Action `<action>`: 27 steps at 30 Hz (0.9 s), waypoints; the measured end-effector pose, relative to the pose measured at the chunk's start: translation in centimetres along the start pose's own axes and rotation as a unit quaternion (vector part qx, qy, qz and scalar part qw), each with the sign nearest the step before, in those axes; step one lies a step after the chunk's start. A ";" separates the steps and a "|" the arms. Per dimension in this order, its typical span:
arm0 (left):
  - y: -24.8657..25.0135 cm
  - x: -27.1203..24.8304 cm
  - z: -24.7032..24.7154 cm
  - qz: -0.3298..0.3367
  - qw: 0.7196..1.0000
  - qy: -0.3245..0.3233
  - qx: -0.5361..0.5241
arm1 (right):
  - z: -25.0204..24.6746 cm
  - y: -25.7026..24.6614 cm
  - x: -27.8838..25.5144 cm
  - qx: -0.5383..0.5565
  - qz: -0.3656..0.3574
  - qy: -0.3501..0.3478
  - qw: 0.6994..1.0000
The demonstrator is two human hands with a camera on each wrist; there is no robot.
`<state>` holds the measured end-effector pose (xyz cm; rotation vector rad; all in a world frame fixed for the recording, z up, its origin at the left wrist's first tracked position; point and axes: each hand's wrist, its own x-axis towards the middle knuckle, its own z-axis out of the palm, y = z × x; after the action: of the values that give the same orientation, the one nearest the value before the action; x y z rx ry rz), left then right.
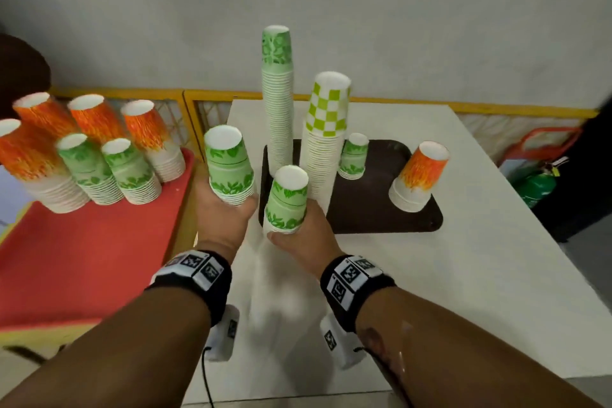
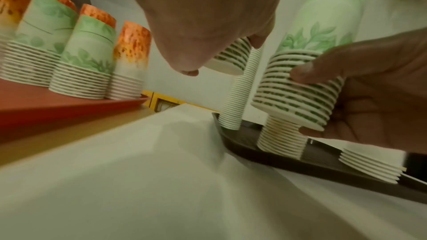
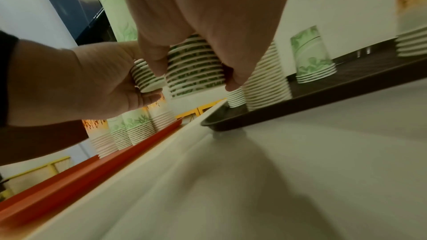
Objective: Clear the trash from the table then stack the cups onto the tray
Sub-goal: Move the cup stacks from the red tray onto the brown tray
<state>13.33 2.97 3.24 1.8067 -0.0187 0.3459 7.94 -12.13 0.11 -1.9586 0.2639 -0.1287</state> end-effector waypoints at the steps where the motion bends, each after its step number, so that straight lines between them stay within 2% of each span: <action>1: 0.5 -1.1 1.6 -0.009 1.000 0.008 -0.006 | -1.5 0.7 -0.1 -0.011 0.003 -0.004 1.000; 5: 1.9 -5.9 7.0 -0.080 0.996 0.046 -0.006 | -7.0 3.6 -0.7 -0.057 -0.010 -0.008 0.998; 9: 2.5 -9.6 10.6 -0.082 0.994 0.066 0.001 | -11.8 5.9 -1.0 -0.062 -0.026 0.003 0.998; 14: 2.0 -12.8 13.5 -0.076 0.997 0.031 0.016 | -15.8 6.1 -0.2 0.021 -0.058 0.102 0.993; 19: 3.3 -13.3 15.7 -0.040 0.999 0.013 -0.001 | -17.1 2.4 4.9 0.032 -0.095 0.160 0.982; 23: 4.3 -12.5 16.1 -0.008 1.000 0.001 0.000 | -16.7 0.1 11.0 0.009 -0.082 0.198 0.977; 27: 4.6 -12.3 15.3 0.018 0.999 -0.029 0.027 | -15.6 0.3 15.0 -0.028 -0.065 0.195 0.978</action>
<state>4.07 -14.88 1.21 1.8718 -0.0831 0.3225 19.11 -29.90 5.44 -1.9954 0.3979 -0.6009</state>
